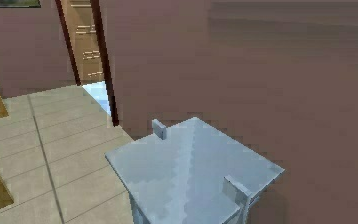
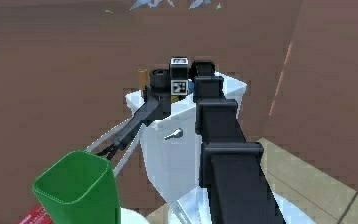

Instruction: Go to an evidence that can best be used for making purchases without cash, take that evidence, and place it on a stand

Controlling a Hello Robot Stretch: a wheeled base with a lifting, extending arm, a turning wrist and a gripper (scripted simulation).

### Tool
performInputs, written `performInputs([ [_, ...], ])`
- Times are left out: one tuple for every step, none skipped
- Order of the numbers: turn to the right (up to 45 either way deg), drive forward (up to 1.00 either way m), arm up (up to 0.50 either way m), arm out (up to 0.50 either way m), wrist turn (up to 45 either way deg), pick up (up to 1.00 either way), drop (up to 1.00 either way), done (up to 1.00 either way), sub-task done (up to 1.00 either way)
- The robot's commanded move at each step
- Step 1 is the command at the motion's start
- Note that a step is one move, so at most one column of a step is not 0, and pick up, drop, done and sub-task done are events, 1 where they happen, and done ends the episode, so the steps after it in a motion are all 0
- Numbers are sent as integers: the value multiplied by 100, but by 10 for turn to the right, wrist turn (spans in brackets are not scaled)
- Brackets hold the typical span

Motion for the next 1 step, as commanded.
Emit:
performInputs([
  [0, 0, 0, 0, 390, 0, 0, 0, 0],
])
